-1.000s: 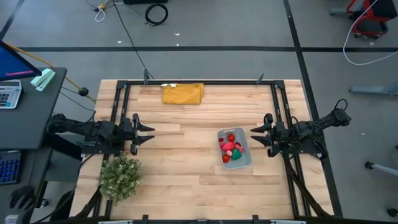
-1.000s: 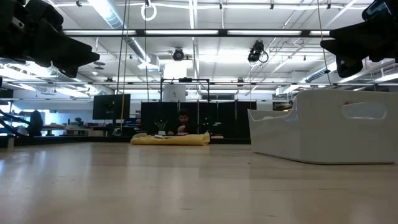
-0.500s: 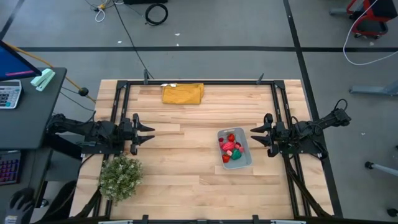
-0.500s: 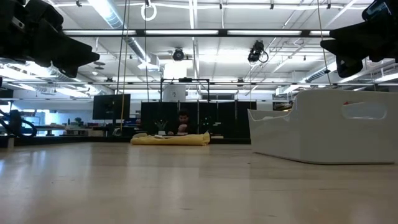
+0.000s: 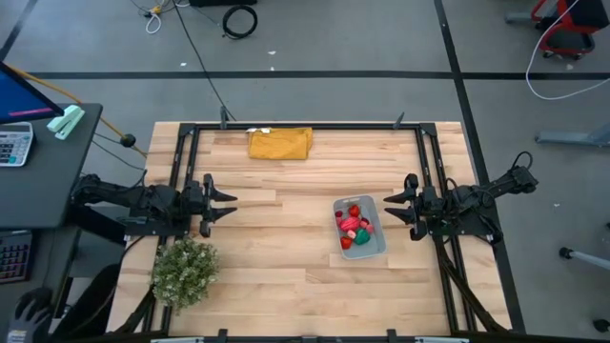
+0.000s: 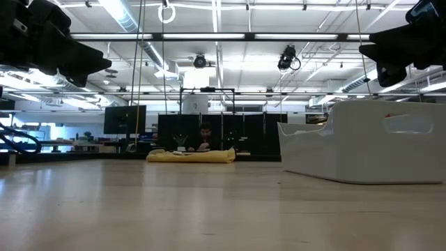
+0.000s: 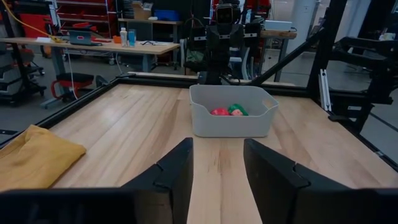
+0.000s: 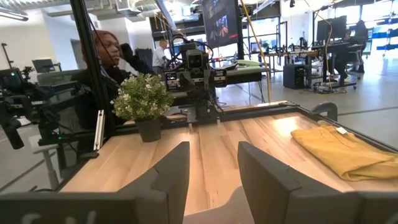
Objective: Pick and placing Produce into tupperware
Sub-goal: Return to Home Position
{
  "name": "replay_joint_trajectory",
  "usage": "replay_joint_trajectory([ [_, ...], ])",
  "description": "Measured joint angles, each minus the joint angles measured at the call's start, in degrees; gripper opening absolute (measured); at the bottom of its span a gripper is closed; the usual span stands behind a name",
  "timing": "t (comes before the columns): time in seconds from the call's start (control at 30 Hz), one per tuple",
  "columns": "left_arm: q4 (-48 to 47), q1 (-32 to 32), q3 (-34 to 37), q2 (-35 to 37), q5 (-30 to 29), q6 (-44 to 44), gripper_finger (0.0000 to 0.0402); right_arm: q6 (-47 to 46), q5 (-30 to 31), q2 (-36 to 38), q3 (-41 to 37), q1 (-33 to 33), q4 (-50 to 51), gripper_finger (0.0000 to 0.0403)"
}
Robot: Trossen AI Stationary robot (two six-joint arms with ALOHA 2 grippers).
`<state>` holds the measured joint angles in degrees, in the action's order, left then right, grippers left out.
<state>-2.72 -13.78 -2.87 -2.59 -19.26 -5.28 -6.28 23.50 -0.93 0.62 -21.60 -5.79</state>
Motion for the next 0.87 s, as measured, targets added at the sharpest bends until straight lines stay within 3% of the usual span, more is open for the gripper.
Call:
replay_joint_trajectory([
  [0.87, 0.0, 0.0, 0.0, 0.0, 0.0, 0.0, 0.0151, 0.0, 0.0, 0.0, 0.0, 0.0, 0.0, 0.0145],
])
